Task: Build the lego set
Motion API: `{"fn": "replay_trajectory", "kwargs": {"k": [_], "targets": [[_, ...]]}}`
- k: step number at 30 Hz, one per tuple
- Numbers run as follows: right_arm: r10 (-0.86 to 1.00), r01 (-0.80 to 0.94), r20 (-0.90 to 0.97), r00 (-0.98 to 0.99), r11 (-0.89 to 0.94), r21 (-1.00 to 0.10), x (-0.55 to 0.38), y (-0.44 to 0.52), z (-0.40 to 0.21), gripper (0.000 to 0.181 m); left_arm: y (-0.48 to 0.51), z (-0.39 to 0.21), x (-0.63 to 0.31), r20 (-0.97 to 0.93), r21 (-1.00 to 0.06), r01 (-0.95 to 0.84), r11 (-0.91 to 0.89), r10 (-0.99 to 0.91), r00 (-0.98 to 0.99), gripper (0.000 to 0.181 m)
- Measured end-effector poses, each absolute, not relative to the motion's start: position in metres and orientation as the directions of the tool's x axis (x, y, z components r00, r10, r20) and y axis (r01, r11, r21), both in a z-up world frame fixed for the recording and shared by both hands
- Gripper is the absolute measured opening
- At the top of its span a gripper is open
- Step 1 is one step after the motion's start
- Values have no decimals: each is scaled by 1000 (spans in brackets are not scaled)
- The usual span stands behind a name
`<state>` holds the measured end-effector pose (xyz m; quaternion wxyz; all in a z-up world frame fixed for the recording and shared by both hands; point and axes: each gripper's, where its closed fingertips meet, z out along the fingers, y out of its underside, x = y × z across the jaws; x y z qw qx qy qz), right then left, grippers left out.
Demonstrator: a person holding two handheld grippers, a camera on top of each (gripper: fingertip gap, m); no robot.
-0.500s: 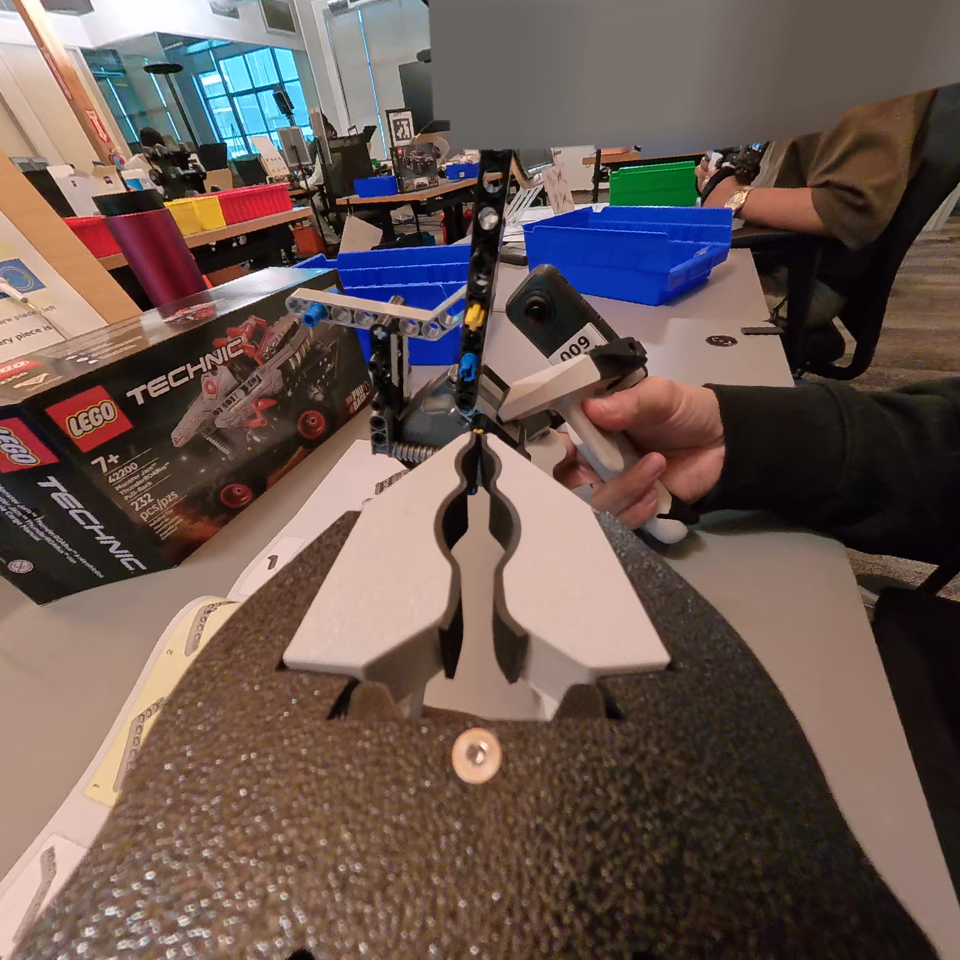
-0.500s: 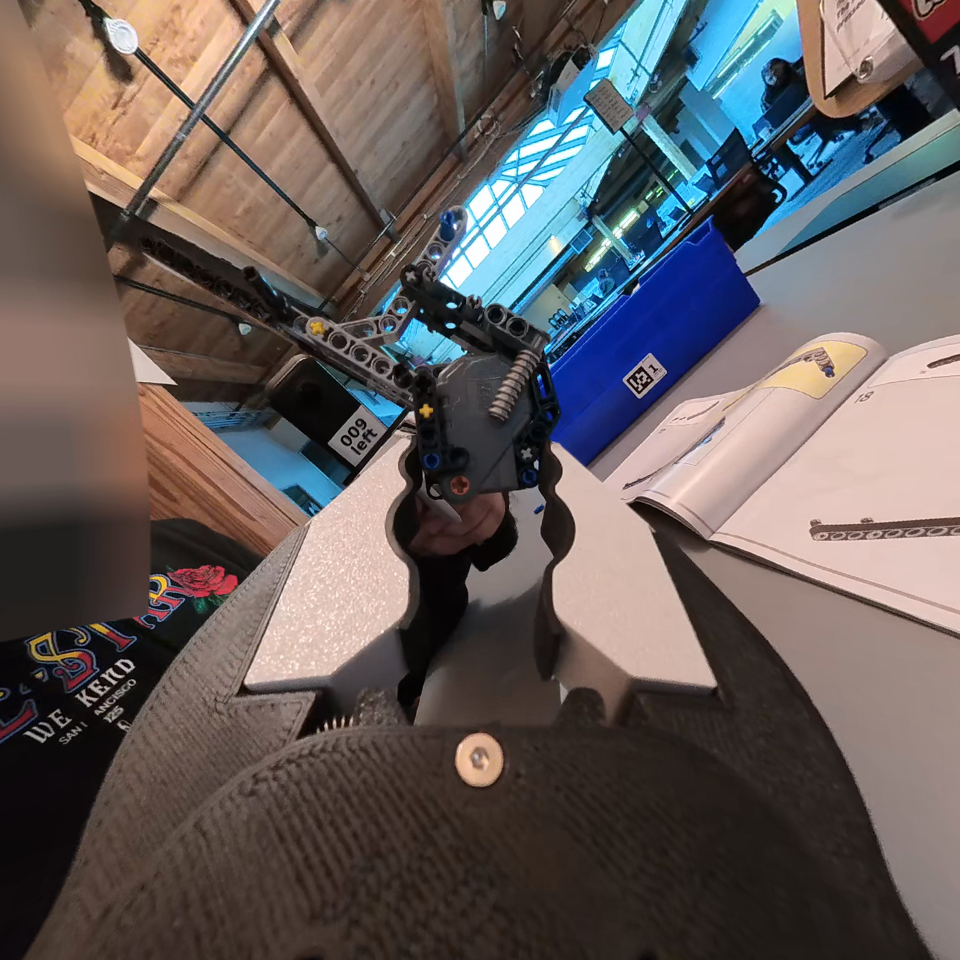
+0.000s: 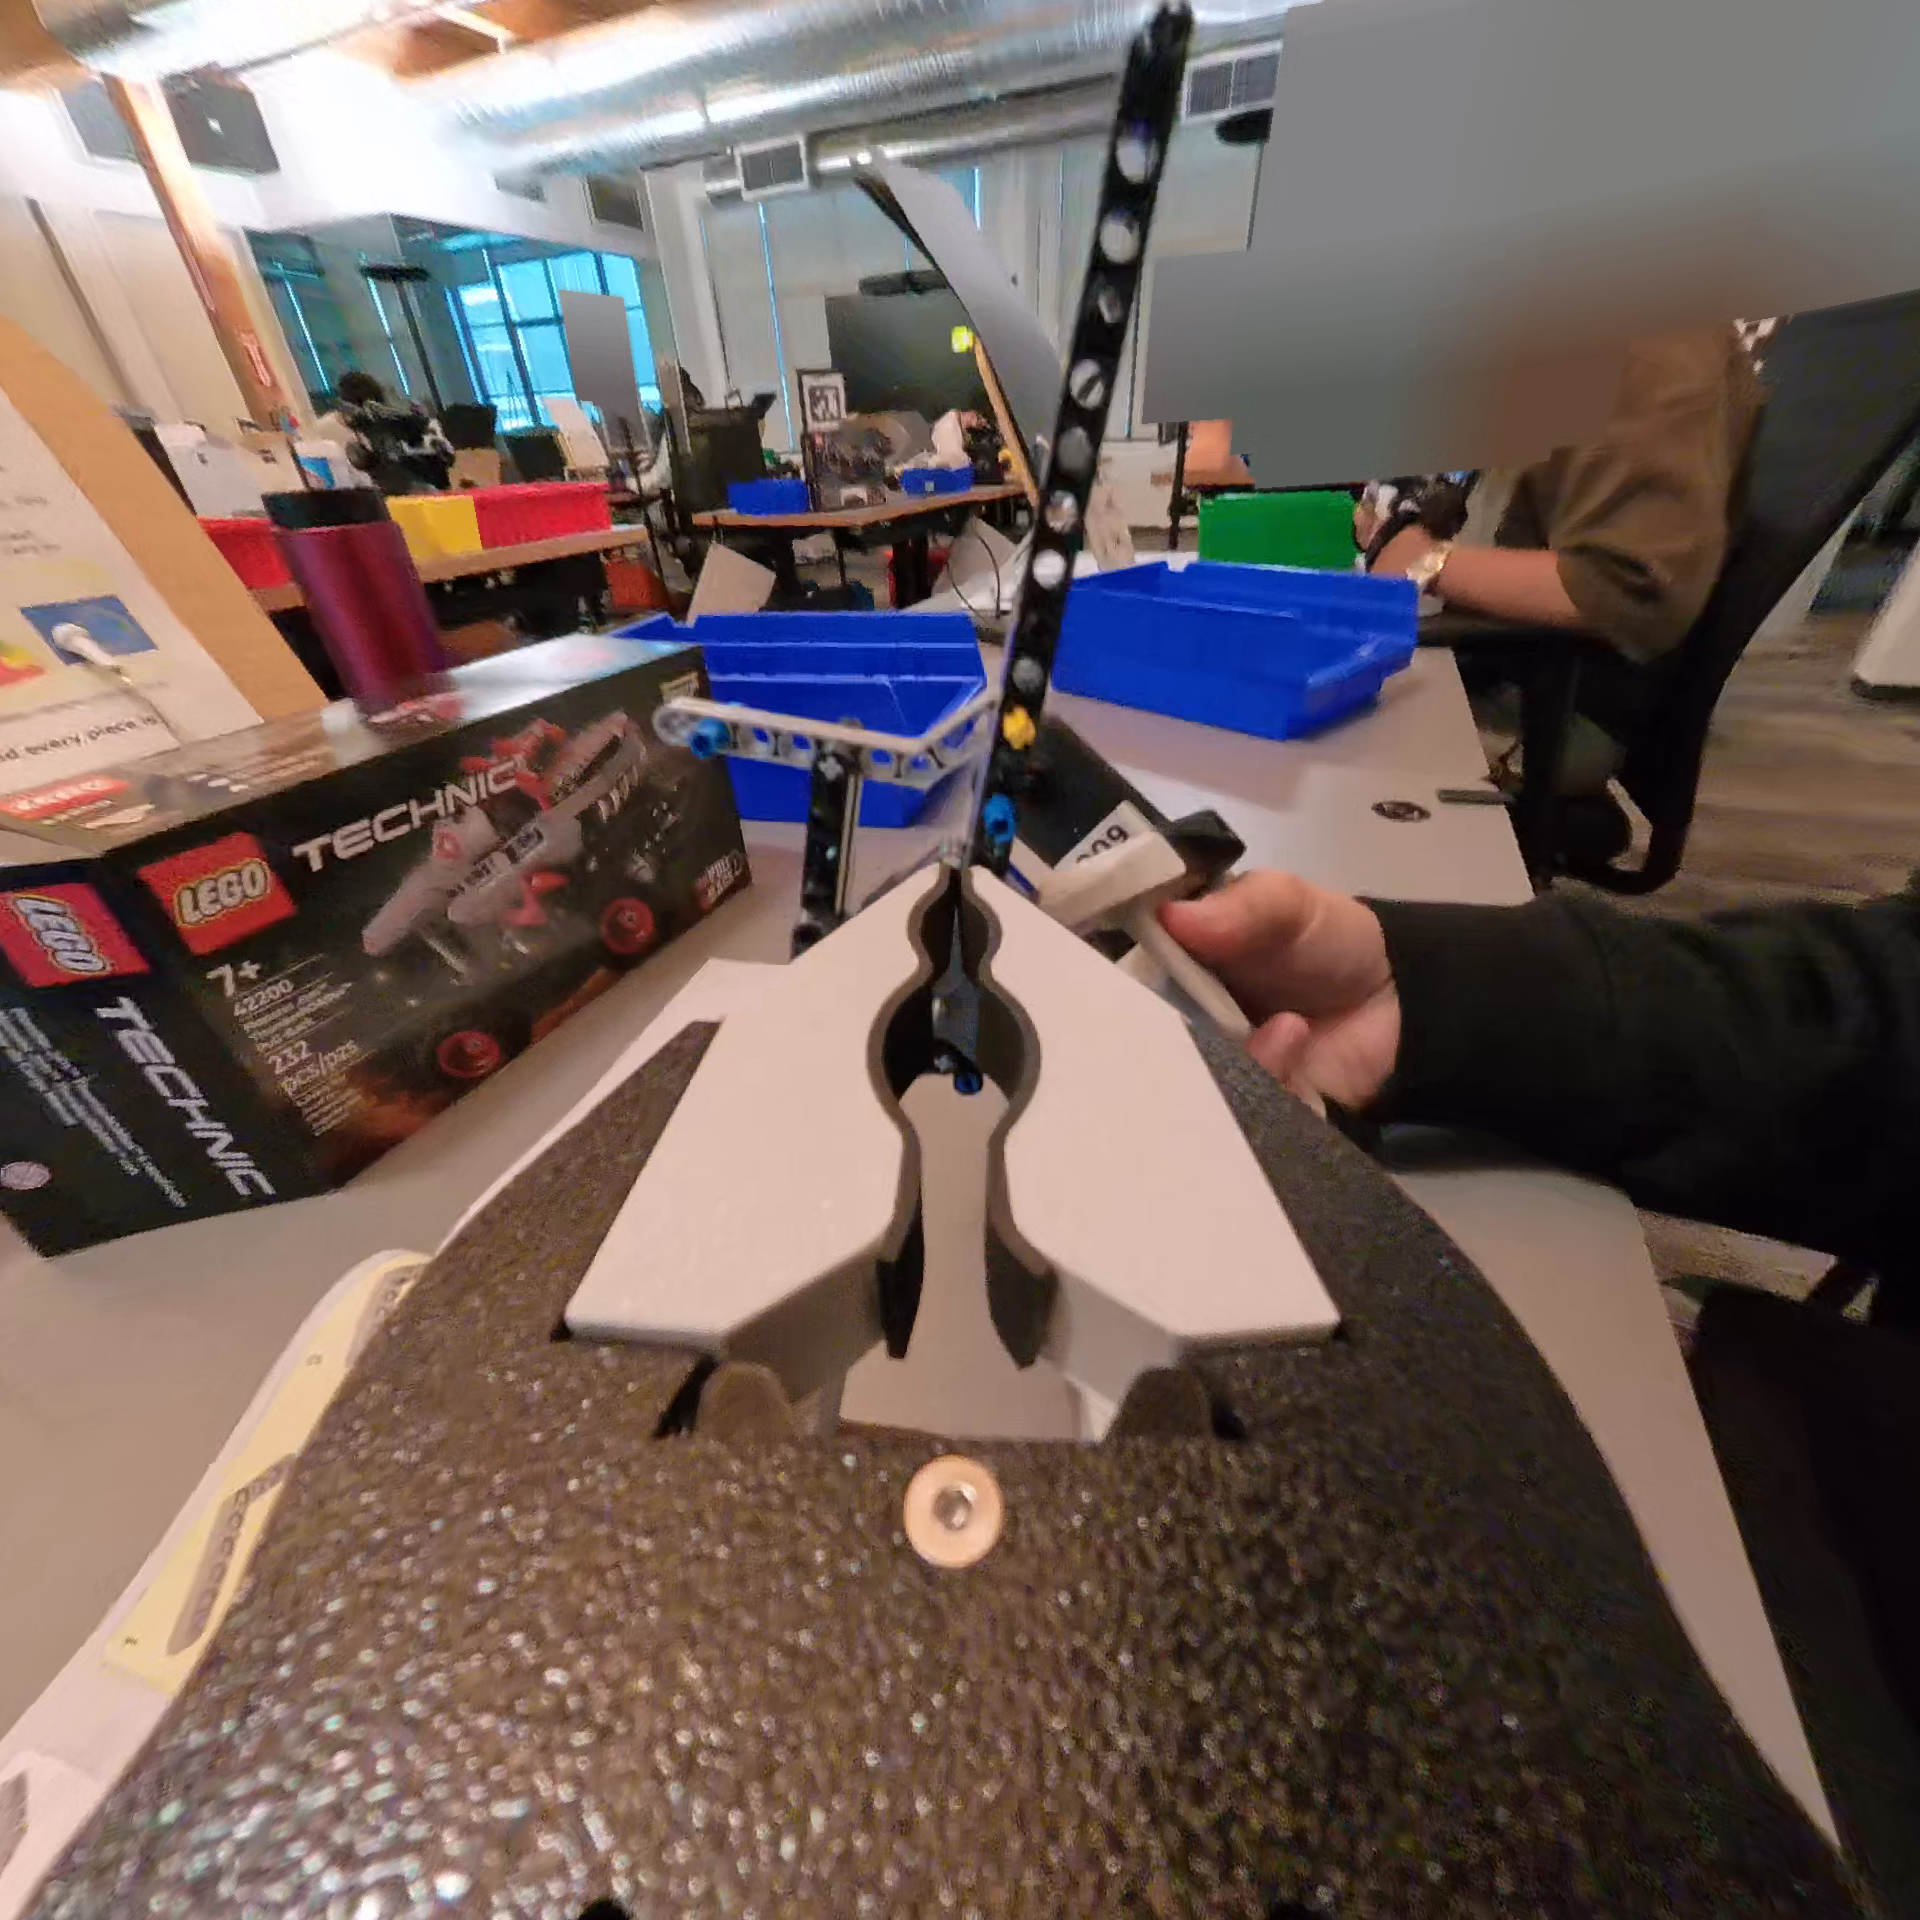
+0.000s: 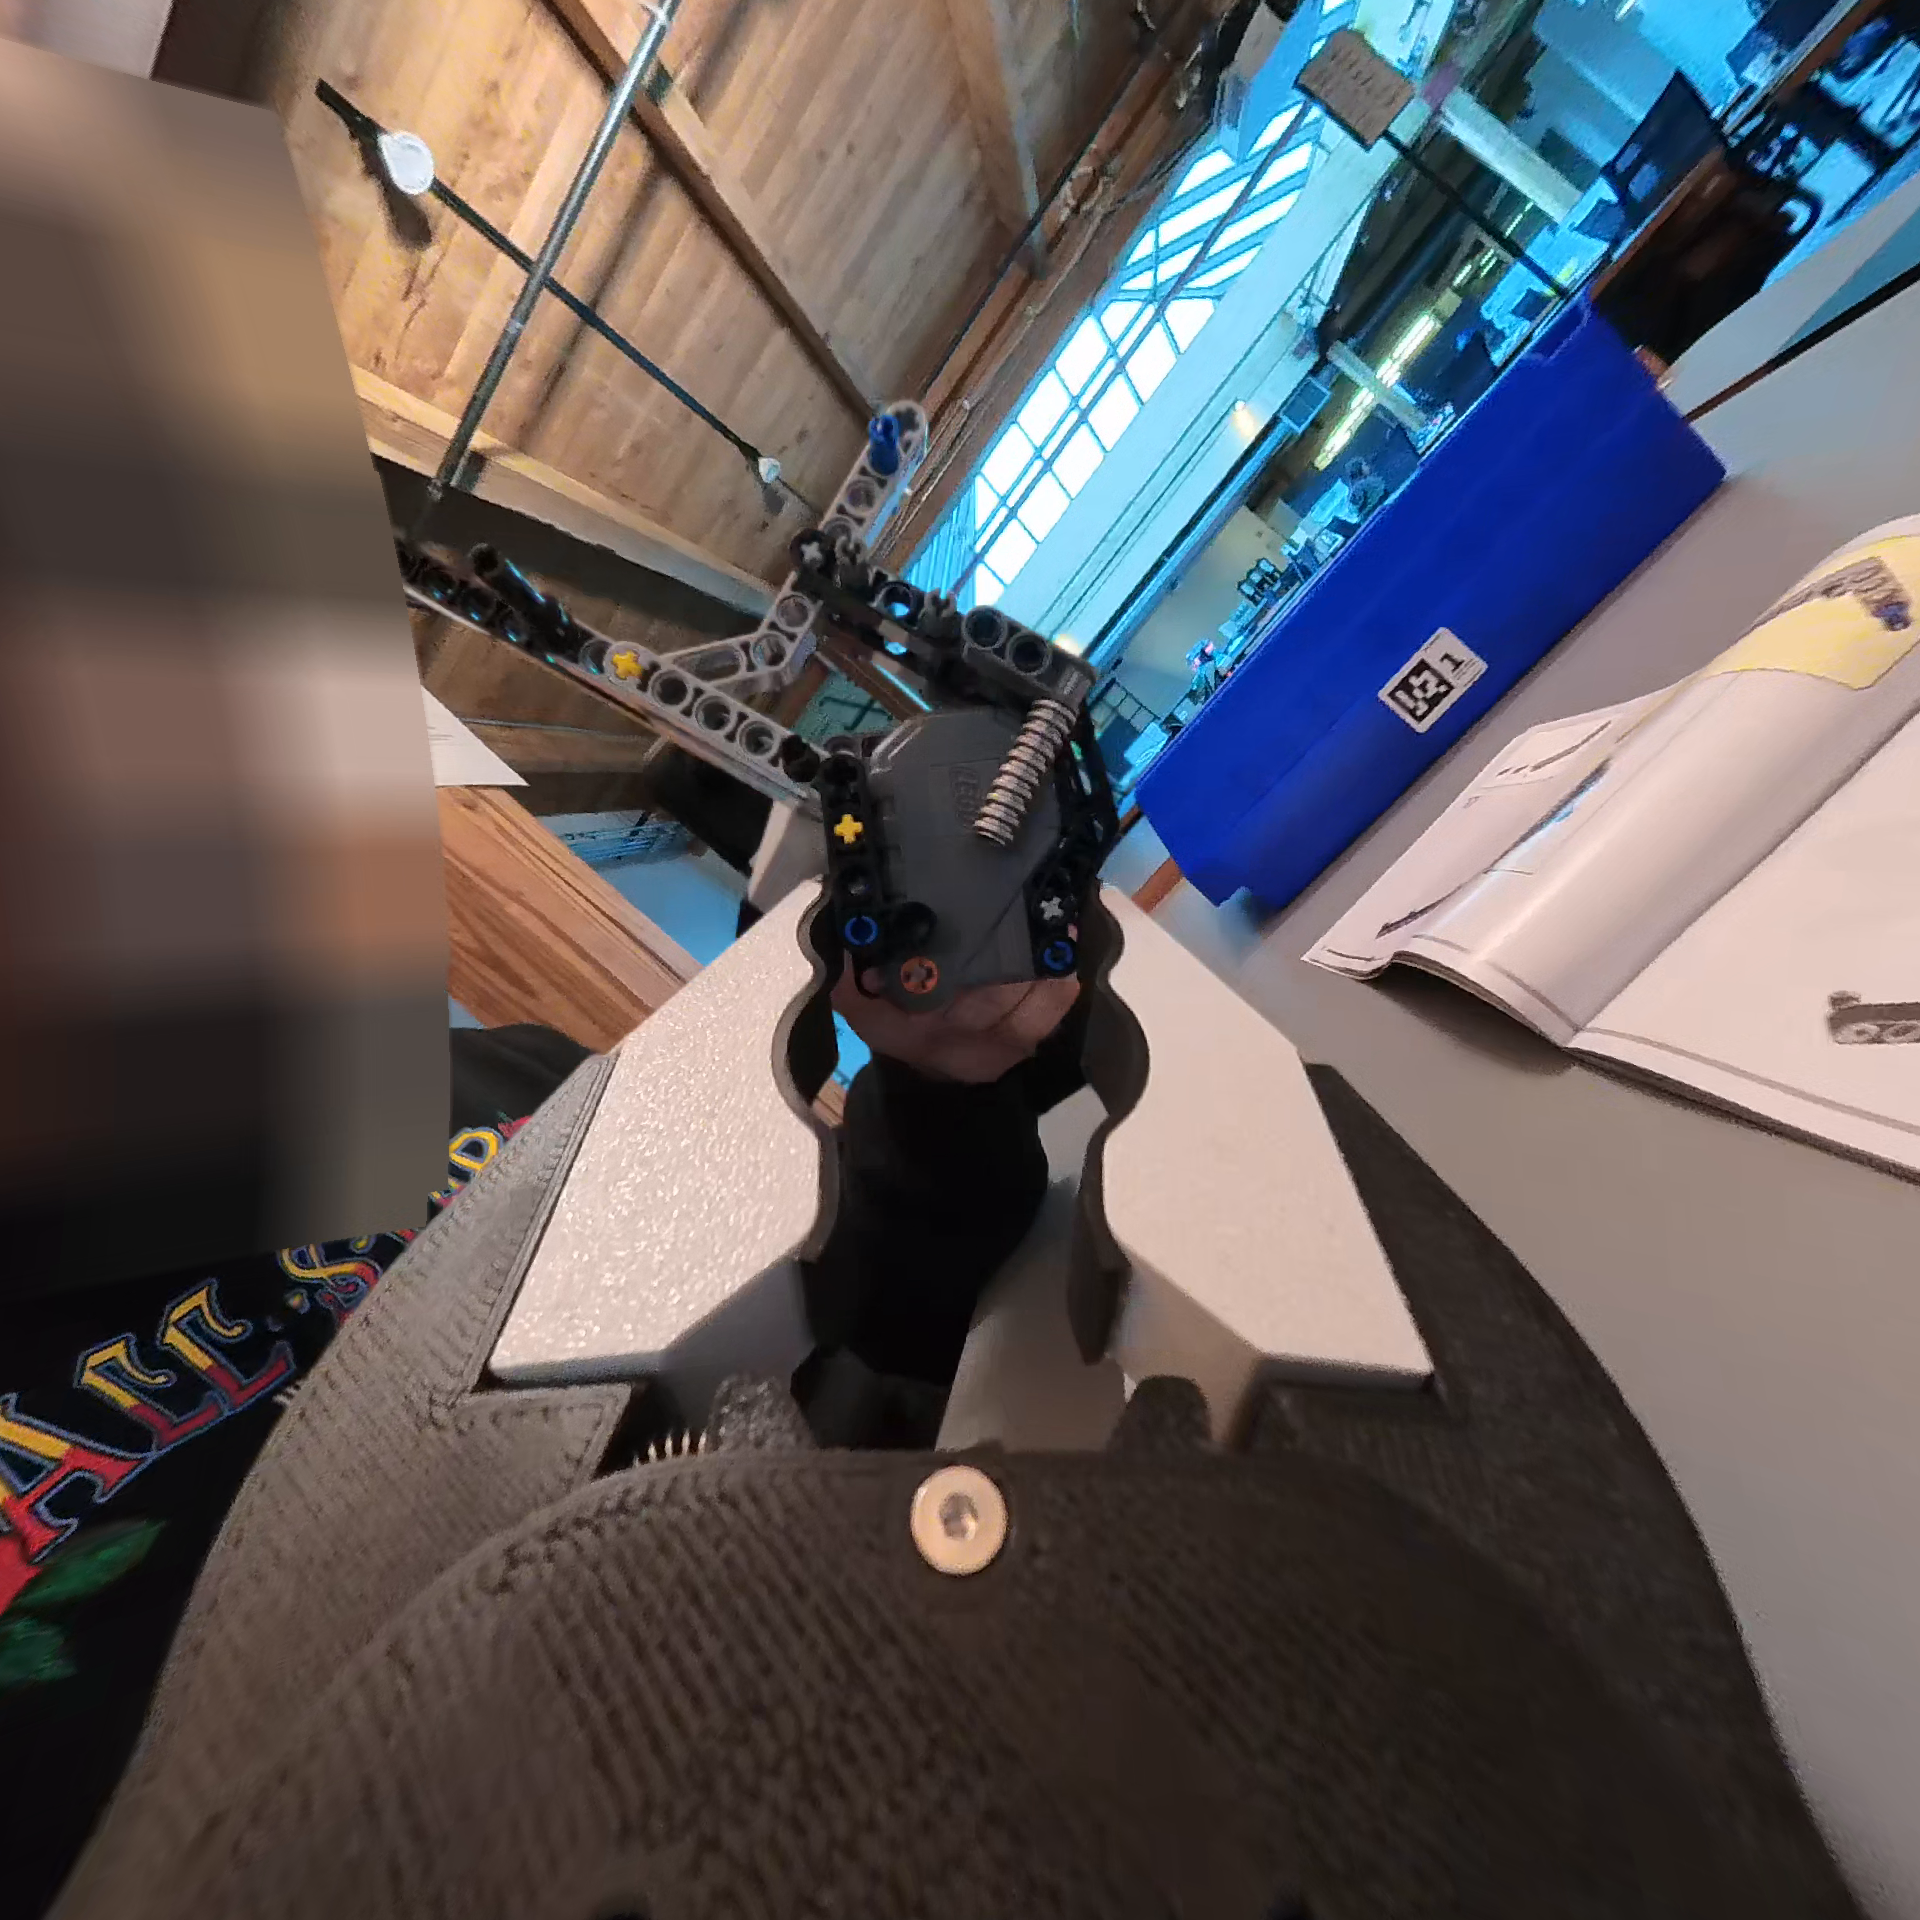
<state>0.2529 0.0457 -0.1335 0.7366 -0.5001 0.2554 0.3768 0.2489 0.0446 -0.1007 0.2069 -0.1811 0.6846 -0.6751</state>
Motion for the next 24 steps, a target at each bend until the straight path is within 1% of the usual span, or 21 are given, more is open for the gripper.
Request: {"fn": "replay_trajectory", "kwargs": {"k": [2, 4, 6, 9, 24], "targets": [[312, -807, -744, 591, 217, -550, 251, 46, -131, 44, 45, -100, 246, -40, -999, 24, 38, -507, -861, 0], [323, -814, -747, 581, 223, -537, 252, 45, -131, 44, 47, -104, 246, -68, -996, 32, 79, -507, -859, 9], [342, -823, -748, 568, 233, -518, 253, 43, -129, 44, 49, -107, 247, -73, -995, 27, 97, -509, -858, 8], [353, -822, -742, 570, 229, -522, 251, 43, -128, 44, 47, -109, 246, -50, -996, 9, 84, -496, -867, 1], [350, -818, -739, 575, 222, -531, 250, 44, -128, 44, 41, -116, 239, -25, -996, -18, 93, -439, -898, 0]]}}
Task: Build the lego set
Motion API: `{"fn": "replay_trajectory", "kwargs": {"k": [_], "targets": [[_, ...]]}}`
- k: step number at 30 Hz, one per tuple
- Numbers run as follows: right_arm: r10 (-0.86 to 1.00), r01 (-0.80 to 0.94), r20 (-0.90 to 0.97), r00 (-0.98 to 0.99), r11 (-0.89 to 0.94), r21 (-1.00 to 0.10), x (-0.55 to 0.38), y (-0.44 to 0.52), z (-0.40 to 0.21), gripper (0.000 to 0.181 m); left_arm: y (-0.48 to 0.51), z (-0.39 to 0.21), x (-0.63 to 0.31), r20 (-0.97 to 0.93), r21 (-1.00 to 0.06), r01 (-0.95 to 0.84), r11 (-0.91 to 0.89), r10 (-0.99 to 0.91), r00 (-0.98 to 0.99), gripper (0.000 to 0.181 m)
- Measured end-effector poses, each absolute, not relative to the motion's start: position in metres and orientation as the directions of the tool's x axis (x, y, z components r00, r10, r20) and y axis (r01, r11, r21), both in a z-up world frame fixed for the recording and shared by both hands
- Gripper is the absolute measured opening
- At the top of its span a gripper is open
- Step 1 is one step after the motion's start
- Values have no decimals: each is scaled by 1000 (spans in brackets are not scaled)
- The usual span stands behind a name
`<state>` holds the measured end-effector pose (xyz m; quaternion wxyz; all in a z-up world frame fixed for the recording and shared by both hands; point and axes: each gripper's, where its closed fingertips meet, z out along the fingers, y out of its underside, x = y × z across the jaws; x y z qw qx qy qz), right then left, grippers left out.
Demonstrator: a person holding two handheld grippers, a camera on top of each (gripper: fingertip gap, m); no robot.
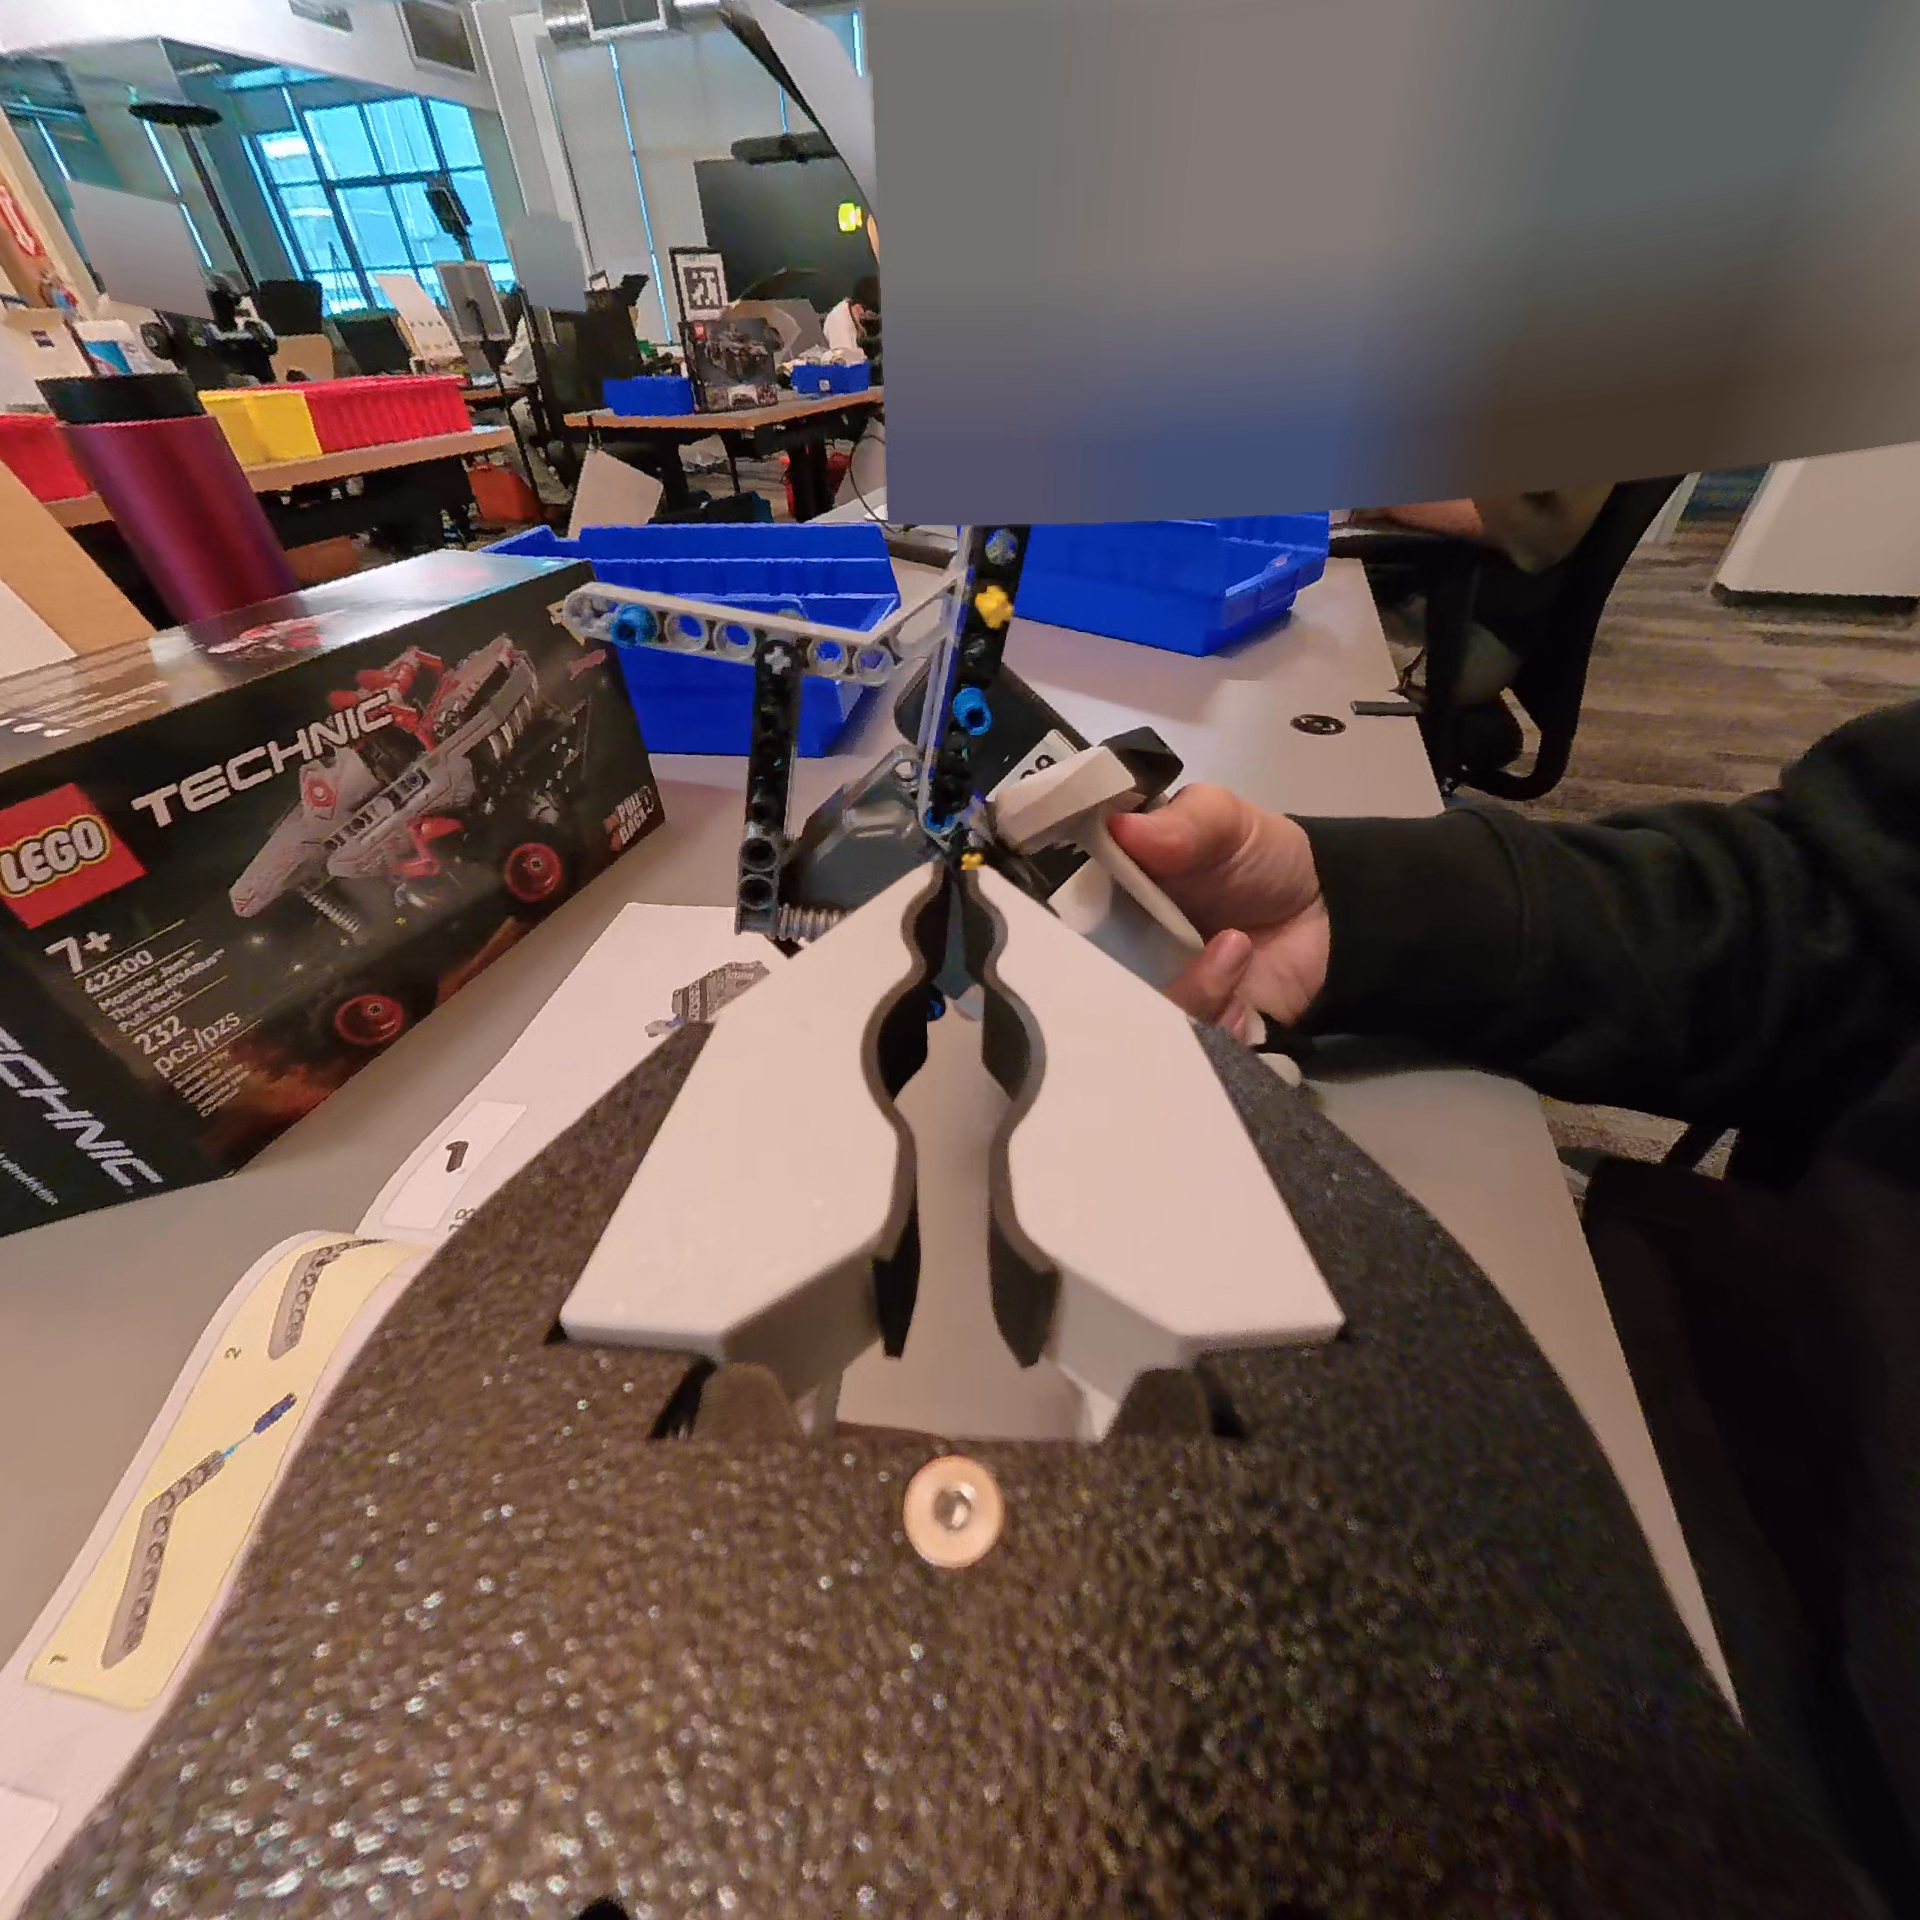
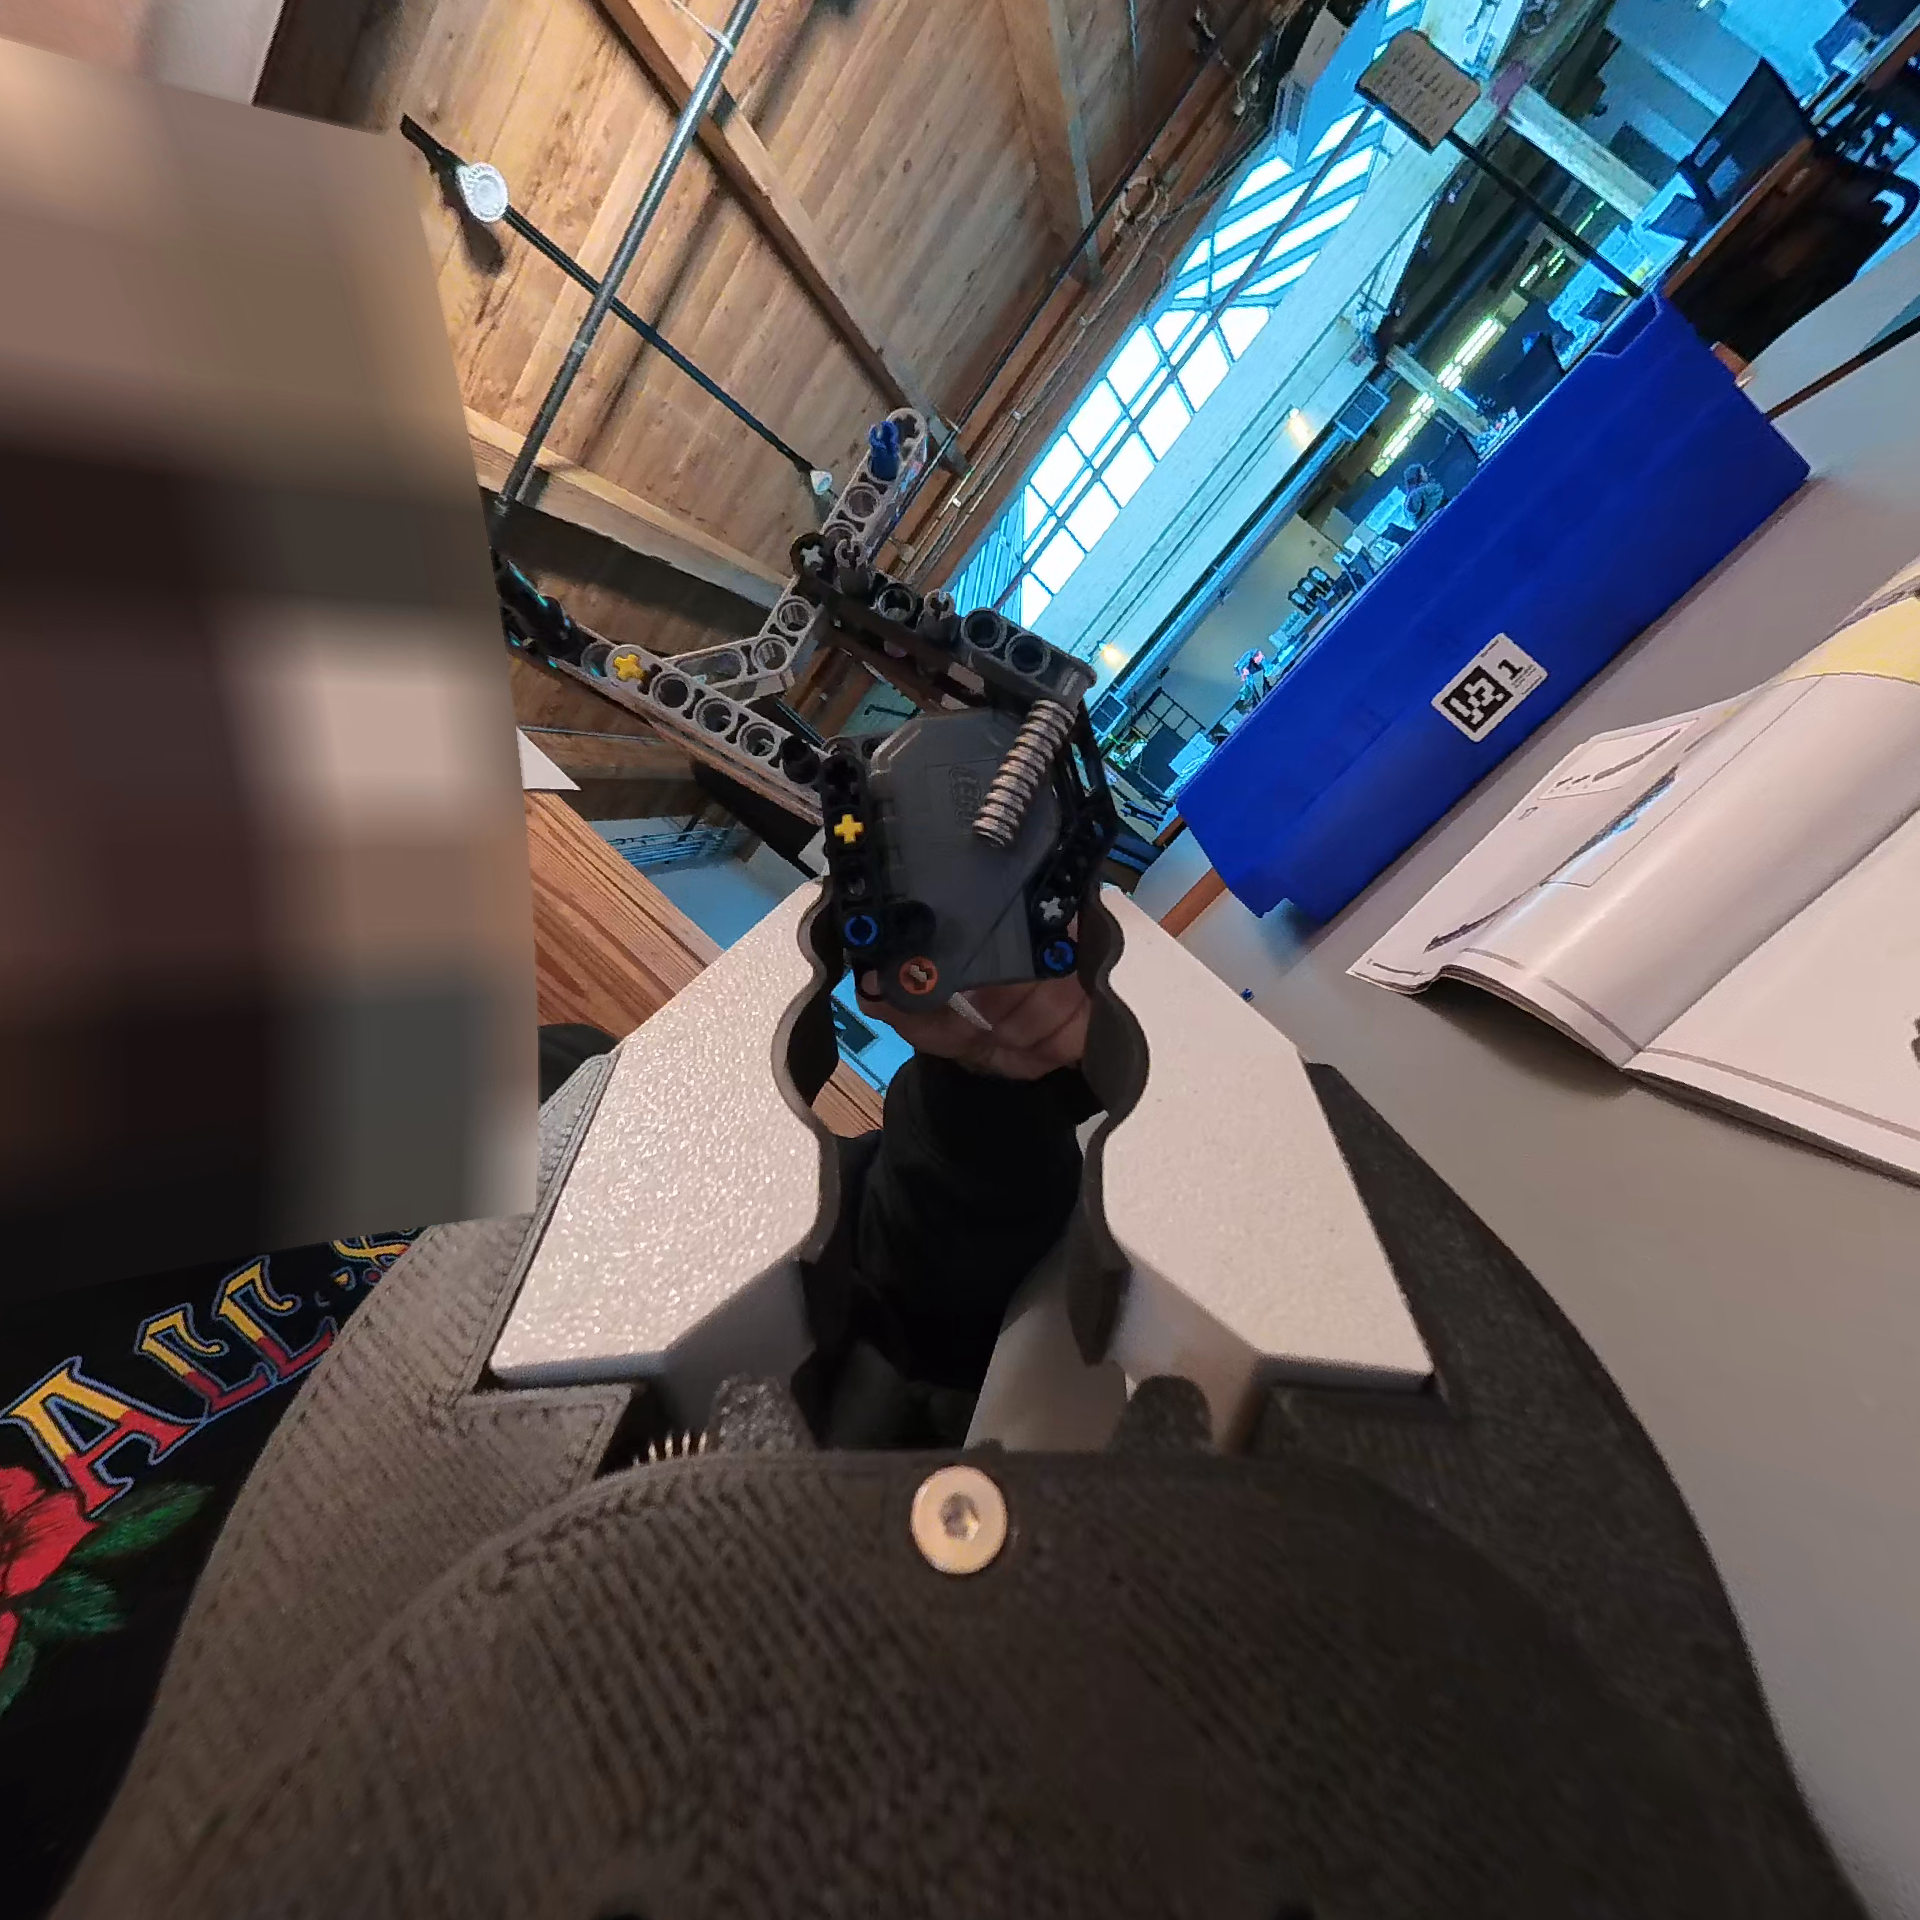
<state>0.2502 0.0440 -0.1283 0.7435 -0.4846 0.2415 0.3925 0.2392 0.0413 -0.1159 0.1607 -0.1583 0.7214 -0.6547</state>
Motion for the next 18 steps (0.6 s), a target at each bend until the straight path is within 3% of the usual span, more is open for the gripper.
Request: {"fn": "replay_trajectory", "kwargs": {"k": [18], "targets": [[352, -815, -736, 578, 207, -541, 247, 45, -129, 44, 43, -114, 237, 1, -997, -33, 69, -414, -910, 1]]}}
